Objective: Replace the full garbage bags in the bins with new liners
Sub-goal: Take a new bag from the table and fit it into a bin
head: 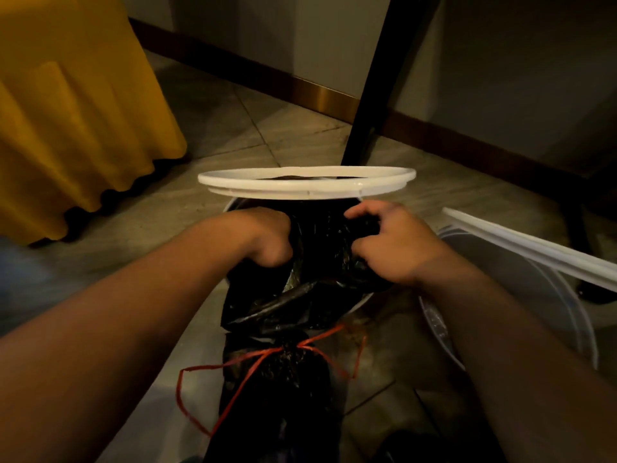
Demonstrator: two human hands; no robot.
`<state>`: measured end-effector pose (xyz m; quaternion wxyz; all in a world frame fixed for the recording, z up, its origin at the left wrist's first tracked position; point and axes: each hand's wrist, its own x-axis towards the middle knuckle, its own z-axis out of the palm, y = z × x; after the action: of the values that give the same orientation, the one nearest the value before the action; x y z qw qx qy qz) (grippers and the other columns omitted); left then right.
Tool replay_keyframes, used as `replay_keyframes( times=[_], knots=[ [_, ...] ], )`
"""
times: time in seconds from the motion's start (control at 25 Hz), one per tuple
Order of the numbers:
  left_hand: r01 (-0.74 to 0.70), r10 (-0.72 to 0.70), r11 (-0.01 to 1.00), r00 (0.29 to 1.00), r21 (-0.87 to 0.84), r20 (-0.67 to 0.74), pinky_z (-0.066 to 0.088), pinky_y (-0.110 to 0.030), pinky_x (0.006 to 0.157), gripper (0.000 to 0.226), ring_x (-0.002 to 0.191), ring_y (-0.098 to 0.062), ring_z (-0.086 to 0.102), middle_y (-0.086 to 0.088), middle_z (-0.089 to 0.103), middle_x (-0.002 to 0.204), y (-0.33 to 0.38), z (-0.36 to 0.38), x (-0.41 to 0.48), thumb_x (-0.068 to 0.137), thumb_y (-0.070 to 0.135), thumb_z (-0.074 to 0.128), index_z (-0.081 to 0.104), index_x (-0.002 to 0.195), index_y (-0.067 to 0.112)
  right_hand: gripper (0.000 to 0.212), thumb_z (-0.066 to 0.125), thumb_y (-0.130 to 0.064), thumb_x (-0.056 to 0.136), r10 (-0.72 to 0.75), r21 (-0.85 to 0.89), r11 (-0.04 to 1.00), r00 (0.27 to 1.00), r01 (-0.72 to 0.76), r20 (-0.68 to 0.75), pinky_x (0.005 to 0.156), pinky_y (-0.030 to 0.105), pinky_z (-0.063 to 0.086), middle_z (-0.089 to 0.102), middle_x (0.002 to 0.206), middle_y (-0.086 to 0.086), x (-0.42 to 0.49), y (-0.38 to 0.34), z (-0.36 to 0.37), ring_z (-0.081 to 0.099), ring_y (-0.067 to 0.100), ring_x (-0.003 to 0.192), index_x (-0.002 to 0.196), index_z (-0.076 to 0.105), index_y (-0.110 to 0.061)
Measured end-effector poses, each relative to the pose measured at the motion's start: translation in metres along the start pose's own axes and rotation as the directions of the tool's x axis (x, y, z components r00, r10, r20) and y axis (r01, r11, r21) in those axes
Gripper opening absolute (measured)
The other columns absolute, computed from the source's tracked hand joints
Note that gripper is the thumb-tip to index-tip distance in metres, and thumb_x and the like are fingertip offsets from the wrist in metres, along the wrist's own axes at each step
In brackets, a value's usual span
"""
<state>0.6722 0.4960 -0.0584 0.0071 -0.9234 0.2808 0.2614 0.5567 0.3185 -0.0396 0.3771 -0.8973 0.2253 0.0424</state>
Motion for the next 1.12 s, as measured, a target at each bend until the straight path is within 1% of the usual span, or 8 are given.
replay_keyframes(
  times=[0.12, 0.28, 0.4, 0.52, 0.6, 0.8, 0.96, 1.12],
  knots=[
    [0.003, 0.008, 0.998, 0.986, 0.068, -0.167, 0.051, -0.034, 0.086, 0.031, 0.113, -0.033, 0.067, -0.016, 0.069, 0.124, -0.001, 0.006, -0.009, 0.093, 0.021, 0.061, 0.069, 0.121, 0.011, 0.035, 0.067, -0.014, 0.081, -0.028, -0.301, 0.953, 1.0, 0.031, 0.015, 0.079, 0.026, 0.051, 0.069, 0.114, 0.007, 0.009, -0.01, 0.022, 0.069, 0.026, 0.102, 0.114, 0.071, -0.024],
    [0.018, -0.002, 0.992, 0.992, 0.127, -0.124, 0.055, -0.035, 0.085, 0.031, 0.111, -0.031, 0.068, -0.014, 0.07, 0.12, 0.01, 0.008, -0.007, 0.091, 0.025, 0.065, 0.072, 0.118, 0.012, 0.041, 0.067, -0.022, 0.091, -0.023, -0.461, 0.878, 0.973, 0.13, 0.23, 0.088, 0.033, 0.05, 0.057, 0.139, 0.013, 0.02, -0.027, 0.031, 0.062, 0.03, 0.116, 0.131, 0.064, -0.016],
    [0.017, -0.041, 0.956, 0.996, -0.292, -0.077, 0.051, -0.03, 0.08, 0.034, 0.107, -0.028, 0.067, -0.012, 0.07, 0.119, 0.0, 0.002, -0.014, 0.088, 0.026, 0.062, 0.069, 0.119, 0.014, 0.067, 0.079, -0.015, 0.078, -0.016, -0.345, 0.934, 0.976, 0.091, 0.216, 0.099, 0.027, 0.05, 0.052, 0.144, 0.006, 0.012, -0.017, 0.01, 0.06, 0.024, 0.122, 0.14, 0.06, -0.032],
    [0.022, -0.008, 0.771, 1.0, -0.636, 0.025, 0.063, -0.037, 0.086, 0.04, 0.098, -0.024, 0.071, -0.008, 0.073, 0.112, -0.006, 0.002, -0.029, 0.084, 0.011, 0.062, 0.068, 0.123, 0.018, 0.078, 0.092, -0.01, 0.068, -0.016, -0.202, 0.977, 0.967, 0.069, 0.252, 0.076, 0.027, 0.058, 0.066, 0.114, -0.005, -0.005, -0.004, -0.012, 0.067, 0.014, 0.093, 0.132, 0.062, -0.043],
    [-0.036, 0.024, 0.847, 0.999, -0.531, -0.029, 0.057, -0.032, 0.093, 0.048, 0.108, -0.024, 0.068, -0.006, 0.071, 0.121, -0.006, 0.004, -0.031, 0.086, 0.009, 0.059, 0.068, 0.13, 0.024, 0.072, 0.094, -0.011, 0.069, -0.009, -0.193, 0.98, 0.977, 0.051, 0.213, 0.07, 0.023, 0.054, 0.066, 0.103, -0.008, -0.01, -0.003, -0.02, 0.066, 0.011, 0.086, 0.125, 0.065, -0.044],
    [-0.052, -0.072, 0.905, 0.959, -0.422, -0.273, 0.048, -0.026, 0.089, 0.039, 0.117, -0.027, 0.063, -0.007, 0.068, 0.13, 0.001, 0.003, -0.039, 0.088, 0.025, 0.065, 0.071, 0.126, 0.02, 0.023, 0.066, -0.007, 0.091, -0.041, -0.131, 0.991, 0.931, -0.007, -0.363, 0.09, 0.031, 0.054, 0.075, 0.105, 0.004, -0.027, 0.007, -0.016, 0.068, 0.022, 0.097, 0.103, 0.076, -0.024],
    [-0.047, 0.073, 0.879, 0.997, -0.474, 0.036, 0.062, -0.032, 0.084, 0.088, 0.116, -0.022, 0.063, -0.002, 0.04, 0.153, -0.005, 0.009, -0.045, 0.078, 0.023, 0.077, 0.037, 0.156, 0.013, 0.033, 0.068, -0.02, 0.094, -0.002, -0.153, 0.987, 0.949, -0.049, -0.316, 0.099, 0.04, 0.056, 0.074, 0.116, 0.01, -0.022, 0.009, -0.014, 0.069, 0.028, 0.107, 0.126, 0.072, -0.017],
    [-0.107, 0.078, 0.992, 0.932, -0.063, -0.353, 0.038, -0.033, 0.119, 0.093, 0.147, -0.03, 0.038, -0.014, 0.023, 0.167, -0.002, 0.032, -0.057, 0.081, 0.014, 0.067, 0.021, 0.161, 0.002, 0.063, 0.079, -0.007, 0.076, 0.091, -0.01, 0.995, 0.97, -0.096, -0.225, 0.11, 0.036, 0.049, 0.062, 0.135, 0.005, -0.029, 0.016, -0.002, 0.06, 0.022, 0.123, 0.136, 0.064, -0.023]
  ],
)
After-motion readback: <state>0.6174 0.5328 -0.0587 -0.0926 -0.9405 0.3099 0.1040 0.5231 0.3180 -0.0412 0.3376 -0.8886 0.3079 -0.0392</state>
